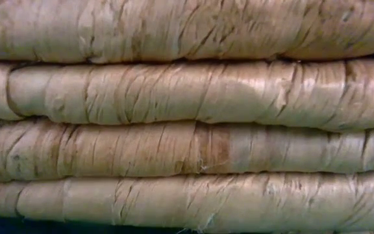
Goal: Pick & Place Cloths
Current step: Put the white shirt into the gray laundry organizer
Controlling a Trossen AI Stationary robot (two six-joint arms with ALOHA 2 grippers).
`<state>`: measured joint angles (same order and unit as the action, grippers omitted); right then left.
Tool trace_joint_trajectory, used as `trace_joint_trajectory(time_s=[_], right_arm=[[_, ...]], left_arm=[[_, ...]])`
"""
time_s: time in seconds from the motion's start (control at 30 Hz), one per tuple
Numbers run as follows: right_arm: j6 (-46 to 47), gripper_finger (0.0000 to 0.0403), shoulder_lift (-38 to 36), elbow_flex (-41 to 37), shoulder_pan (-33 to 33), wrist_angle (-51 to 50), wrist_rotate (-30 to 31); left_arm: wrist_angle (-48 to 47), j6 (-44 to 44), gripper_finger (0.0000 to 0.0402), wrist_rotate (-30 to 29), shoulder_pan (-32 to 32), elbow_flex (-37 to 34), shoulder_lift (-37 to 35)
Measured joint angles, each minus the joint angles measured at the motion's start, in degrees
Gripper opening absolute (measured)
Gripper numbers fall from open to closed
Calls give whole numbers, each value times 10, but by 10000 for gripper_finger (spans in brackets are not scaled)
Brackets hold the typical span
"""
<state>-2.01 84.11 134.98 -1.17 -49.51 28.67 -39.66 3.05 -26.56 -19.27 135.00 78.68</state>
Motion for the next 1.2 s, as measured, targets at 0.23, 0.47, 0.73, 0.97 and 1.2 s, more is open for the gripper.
trace_joint_trajectory(time_s=[0.23,0.47,0.73,0.97,1.2], right_arm=[[1,225,3,0,0,-5,0],[24,222,4,0,0,-41,0],[45,222,4,0,0,-78,1],[53,219,4,0,0,-90,1],[57,219,4,0,0,-113,1]], left_arm=[[-41,49,21,-85,-15,0,22],[-151,7,21,-72,-65,0,58],[-255,-89,21,70,-146,0,91],[-356,-134,21,206,-208,0,125],[-449,-134,21,285,-224,0,155]])
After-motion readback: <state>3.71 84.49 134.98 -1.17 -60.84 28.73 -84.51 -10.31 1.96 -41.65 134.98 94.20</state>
